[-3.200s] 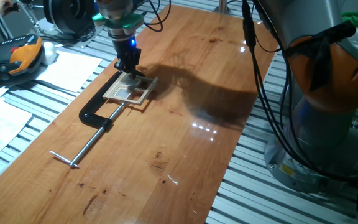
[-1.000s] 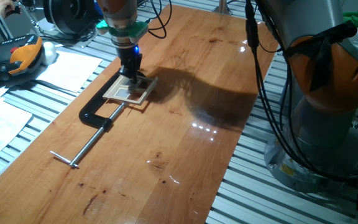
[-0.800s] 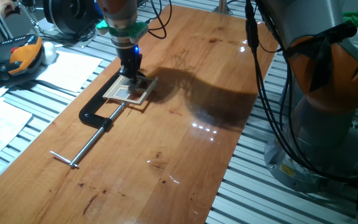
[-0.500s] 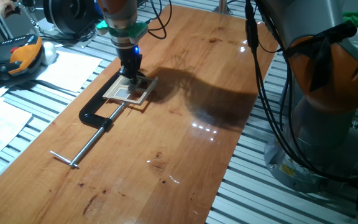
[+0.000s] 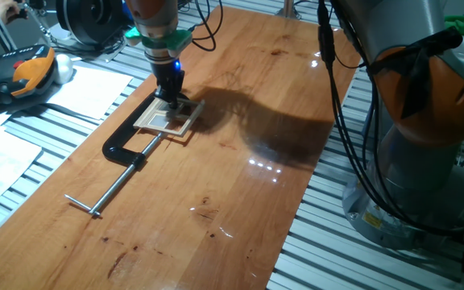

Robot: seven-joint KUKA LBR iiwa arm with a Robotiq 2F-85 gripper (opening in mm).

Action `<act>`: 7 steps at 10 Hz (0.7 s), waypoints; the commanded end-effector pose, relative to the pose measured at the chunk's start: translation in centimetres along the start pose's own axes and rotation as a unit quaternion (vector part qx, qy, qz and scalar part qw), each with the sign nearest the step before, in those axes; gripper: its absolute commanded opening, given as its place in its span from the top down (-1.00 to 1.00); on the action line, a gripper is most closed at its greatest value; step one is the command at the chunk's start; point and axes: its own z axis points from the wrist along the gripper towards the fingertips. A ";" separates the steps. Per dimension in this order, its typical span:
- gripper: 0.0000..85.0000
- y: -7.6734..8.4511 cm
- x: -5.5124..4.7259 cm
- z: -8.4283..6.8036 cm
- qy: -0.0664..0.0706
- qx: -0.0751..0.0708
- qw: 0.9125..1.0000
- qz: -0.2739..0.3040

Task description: Close a sliding window

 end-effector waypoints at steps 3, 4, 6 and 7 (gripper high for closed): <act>1.00 0.0 0.1 -0.1 0.000 0.001 1.000 0.000; 1.00 0.0 0.1 -0.2 0.001 0.001 1.000 -0.001; 1.00 0.0 0.1 -0.3 0.001 0.003 1.000 -0.001; 1.00 0.0 0.1 -0.2 0.001 0.003 1.000 -0.001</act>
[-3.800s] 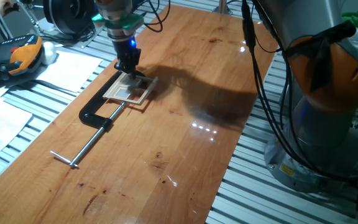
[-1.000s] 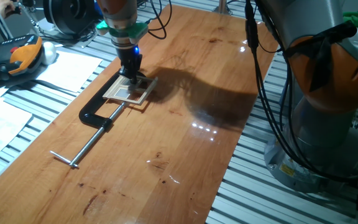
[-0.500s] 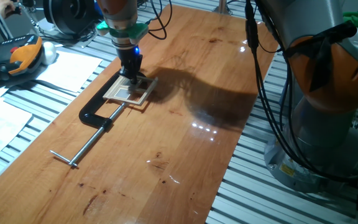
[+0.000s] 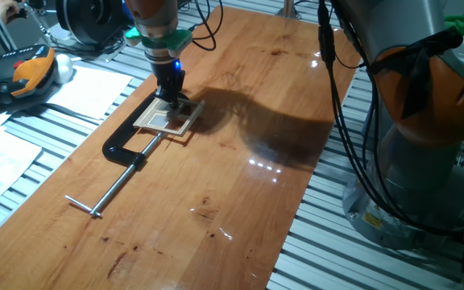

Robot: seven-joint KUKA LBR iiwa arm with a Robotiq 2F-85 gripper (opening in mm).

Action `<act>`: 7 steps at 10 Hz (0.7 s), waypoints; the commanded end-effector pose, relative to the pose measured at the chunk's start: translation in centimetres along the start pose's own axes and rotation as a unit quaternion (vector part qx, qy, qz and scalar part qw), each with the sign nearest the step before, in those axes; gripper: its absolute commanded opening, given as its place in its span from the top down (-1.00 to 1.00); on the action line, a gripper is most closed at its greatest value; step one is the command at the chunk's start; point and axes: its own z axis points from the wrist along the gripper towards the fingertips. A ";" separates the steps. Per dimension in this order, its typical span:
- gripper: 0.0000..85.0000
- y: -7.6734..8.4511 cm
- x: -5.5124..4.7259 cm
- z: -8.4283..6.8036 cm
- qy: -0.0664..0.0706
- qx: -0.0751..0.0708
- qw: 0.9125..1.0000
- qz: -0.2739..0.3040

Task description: Close a sliding window

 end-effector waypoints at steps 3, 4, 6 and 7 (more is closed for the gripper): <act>1.00 0.0 0.1 0.0 0.000 -0.001 1.000 0.000; 1.00 0.0 0.1 0.0 0.000 -0.001 1.000 0.000; 1.00 0.0 0.2 0.0 0.001 -0.001 1.000 0.000; 1.00 0.0 0.2 0.0 0.001 -0.002 1.000 0.000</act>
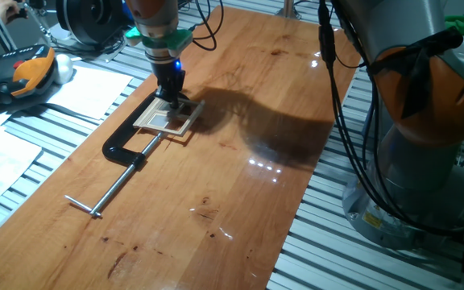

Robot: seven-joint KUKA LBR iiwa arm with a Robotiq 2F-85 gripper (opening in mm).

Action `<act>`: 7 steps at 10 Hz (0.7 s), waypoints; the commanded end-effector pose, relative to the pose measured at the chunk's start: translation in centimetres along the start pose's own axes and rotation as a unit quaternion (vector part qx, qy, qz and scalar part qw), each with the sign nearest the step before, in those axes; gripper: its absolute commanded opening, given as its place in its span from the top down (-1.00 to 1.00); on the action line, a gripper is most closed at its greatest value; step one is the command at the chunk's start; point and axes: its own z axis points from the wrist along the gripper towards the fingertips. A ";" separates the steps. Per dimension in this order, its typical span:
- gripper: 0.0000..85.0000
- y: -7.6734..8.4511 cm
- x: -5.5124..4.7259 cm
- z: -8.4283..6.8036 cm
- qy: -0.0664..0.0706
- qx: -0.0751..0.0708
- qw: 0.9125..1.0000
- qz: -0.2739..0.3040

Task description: Close a sliding window

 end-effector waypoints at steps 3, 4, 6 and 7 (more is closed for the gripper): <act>1.00 0.0 0.1 0.1 0.005 -0.002 1.000 0.001; 1.00 0.0 0.1 0.1 0.007 -0.002 1.000 0.001; 1.00 0.0 0.2 0.0 0.009 -0.004 1.000 0.002; 1.00 0.1 0.3 0.0 0.009 -0.004 1.000 0.002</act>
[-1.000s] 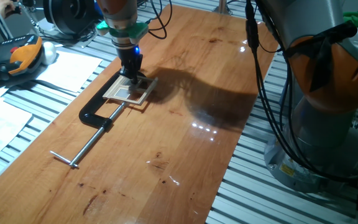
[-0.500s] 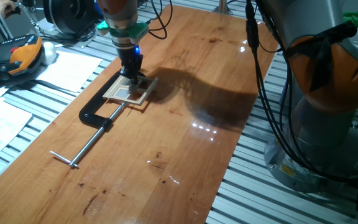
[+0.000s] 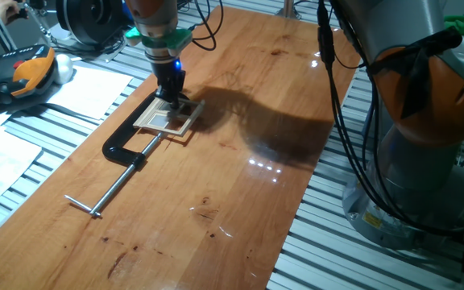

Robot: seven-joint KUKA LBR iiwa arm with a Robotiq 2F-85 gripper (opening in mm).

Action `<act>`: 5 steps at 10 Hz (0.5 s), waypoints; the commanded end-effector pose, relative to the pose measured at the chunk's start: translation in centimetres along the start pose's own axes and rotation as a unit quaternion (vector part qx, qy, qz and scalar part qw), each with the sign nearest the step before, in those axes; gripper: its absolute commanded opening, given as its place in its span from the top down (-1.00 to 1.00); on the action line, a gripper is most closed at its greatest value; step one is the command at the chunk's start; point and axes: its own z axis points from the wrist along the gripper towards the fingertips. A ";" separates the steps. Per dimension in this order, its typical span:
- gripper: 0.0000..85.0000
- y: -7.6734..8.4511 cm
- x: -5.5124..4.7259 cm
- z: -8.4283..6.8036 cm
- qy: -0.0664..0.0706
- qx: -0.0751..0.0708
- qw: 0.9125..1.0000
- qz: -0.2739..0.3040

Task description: Close a sliding window

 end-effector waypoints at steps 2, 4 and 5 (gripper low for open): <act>1.00 0.0 0.1 0.0 0.000 0.000 1.000 0.000; 1.00 0.1 0.2 0.0 0.001 -0.001 1.000 0.000; 1.00 0.1 0.3 -0.1 0.002 -0.002 1.000 0.000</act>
